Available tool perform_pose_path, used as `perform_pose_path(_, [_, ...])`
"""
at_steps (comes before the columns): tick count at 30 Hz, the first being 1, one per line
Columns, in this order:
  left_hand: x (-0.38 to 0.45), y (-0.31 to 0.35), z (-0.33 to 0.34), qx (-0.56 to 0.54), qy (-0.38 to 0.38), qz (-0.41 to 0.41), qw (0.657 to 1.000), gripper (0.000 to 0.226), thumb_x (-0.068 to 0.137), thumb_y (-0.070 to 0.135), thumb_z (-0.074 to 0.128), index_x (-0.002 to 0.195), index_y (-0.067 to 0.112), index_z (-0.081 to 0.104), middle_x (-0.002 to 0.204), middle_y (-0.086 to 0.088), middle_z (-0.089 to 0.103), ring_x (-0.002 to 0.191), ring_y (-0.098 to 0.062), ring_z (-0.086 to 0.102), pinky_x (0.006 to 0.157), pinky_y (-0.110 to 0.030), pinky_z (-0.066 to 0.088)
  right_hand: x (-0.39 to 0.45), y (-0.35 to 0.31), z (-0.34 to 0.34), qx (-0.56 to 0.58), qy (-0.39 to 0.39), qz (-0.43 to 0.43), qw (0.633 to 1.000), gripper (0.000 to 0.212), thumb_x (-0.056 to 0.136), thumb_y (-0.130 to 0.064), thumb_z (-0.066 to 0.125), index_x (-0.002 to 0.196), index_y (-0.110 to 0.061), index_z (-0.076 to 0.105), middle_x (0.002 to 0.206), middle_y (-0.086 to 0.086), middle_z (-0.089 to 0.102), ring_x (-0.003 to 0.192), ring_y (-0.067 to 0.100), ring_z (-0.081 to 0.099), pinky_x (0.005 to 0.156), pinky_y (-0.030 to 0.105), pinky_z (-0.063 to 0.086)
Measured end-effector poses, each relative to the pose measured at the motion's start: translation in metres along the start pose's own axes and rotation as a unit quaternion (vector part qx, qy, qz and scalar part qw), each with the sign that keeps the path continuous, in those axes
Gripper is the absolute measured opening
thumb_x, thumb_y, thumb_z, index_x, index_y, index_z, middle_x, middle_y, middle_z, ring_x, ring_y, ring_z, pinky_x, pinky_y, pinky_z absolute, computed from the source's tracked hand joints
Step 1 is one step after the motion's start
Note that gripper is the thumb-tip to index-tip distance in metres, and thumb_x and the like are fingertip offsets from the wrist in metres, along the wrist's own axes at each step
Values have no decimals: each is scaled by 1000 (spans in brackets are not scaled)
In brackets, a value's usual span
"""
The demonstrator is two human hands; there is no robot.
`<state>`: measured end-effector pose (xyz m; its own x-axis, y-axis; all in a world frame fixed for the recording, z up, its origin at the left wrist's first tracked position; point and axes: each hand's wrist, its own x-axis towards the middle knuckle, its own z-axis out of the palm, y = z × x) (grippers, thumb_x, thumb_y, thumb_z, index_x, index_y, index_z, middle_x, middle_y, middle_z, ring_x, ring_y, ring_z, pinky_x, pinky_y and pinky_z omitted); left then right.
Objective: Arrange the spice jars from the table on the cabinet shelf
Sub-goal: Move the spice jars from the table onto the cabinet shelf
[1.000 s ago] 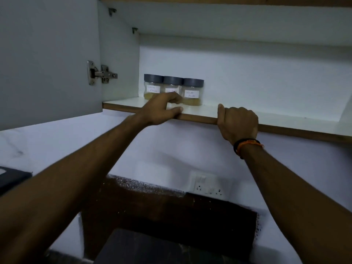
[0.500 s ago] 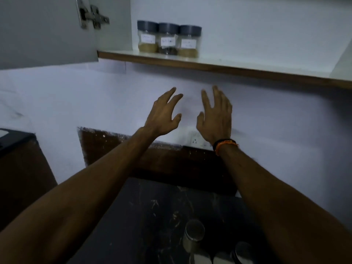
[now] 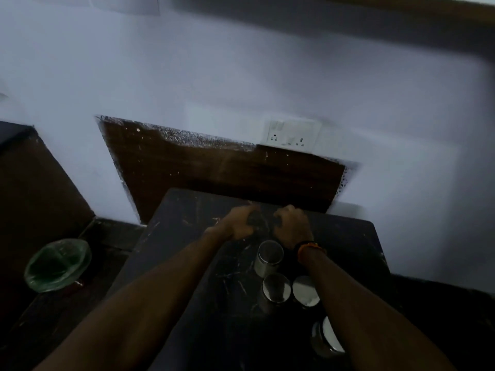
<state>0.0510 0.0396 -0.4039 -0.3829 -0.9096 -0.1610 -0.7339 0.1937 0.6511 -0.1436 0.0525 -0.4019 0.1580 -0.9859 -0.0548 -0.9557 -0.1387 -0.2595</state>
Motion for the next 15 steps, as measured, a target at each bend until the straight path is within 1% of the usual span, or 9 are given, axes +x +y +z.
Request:
perform_pose_path(1, [-4, -5, 13, -11, -17, -7, 1000, 43, 88, 21, 70, 129, 22, 56, 107, 20, 53, 108, -11, 58, 79, -15, 41, -8, 6, 13, 3, -10, 3, 1000, 27, 91, -23, 58, 116, -14, 64, 122, 10, 55, 114, 29, 52, 99, 41, 44])
perform_pose_path(3, [-10, -15, 38, -23, -42, -14, 999, 38, 89, 20, 68, 125, 24, 57, 102, 24, 51, 99, -1, 55, 77, -12, 38, -23, 15, 36, 5, -24, 8, 1000, 27, 94, -27, 56, 116, -15, 64, 121, 8, 57, 113, 27, 52, 99, 38, 43])
perform_pose_path(5, [-16, -24, 60, -30, -59, -30, 997, 34, 89, 19, 67, 122, 23, 58, 101, 20, 54, 100, -6, 58, 74, -11, 37, -41, 20, 57, -11, -20, 5, 1000, 28, 97, -33, 49, 115, -17, 63, 118, 6, 59, 110, 26, 51, 94, 35, 40])
perform_pose_path(7, [-20, -32, 76, -37, -75, -50, 995, 34, 90, 17, 67, 123, 21, 60, 106, 10, 61, 104, -12, 62, 74, -14, 42, -59, 23, 76, -30, -7, 3, 1000, 29, 95, -35, 48, 114, -19, 64, 115, 3, 62, 108, 24, 51, 92, 35, 39])
perform_pose_path(9, [-22, -37, 87, -42, -95, -65, 992, 35, 90, 15, 67, 125, 18, 61, 116, 0, 65, 107, -14, 62, 86, -23, 50, -76, 24, 91, -42, 8, 1, 999, 30, 90, -38, 51, 109, -19, 66, 111, 3, 65, 108, 25, 53, 90, 38, 41])
perform_pose_path(11, [-23, -40, 92, -48, -106, -85, 990, 35, 91, 15, 67, 125, 17, 61, 118, -3, 65, 109, -17, 62, 94, -32, 52, -89, 25, 102, -55, 16, -3, 998, 38, 85, -46, 50, 107, -20, 67, 108, 3, 66, 107, 25, 55, 88, 40, 44])
perform_pose_path(13, [-25, -44, 95, -56, -113, -104, 987, 35, 91, 14, 65, 125, 18, 60, 116, -3, 64, 108, -17, 62, 91, -31, 53, -98, 25, 108, -80, 10, -14, 997, 48, 83, -59, 44, 107, -23, 66, 108, 2, 65, 108, 24, 54, 90, 41, 44])
perform_pose_path(15, [-26, -47, 96, -72, -115, -116, 984, 33, 91, 12, 65, 123, 19, 60, 114, -2, 63, 103, -14, 62, 82, -24, 51, -103, 26, 113, -100, 5, -23, 995, 56, 80, -71, 43, 104, -25, 64, 107, 2, 64, 107, 24, 53, 92, 43, 42])
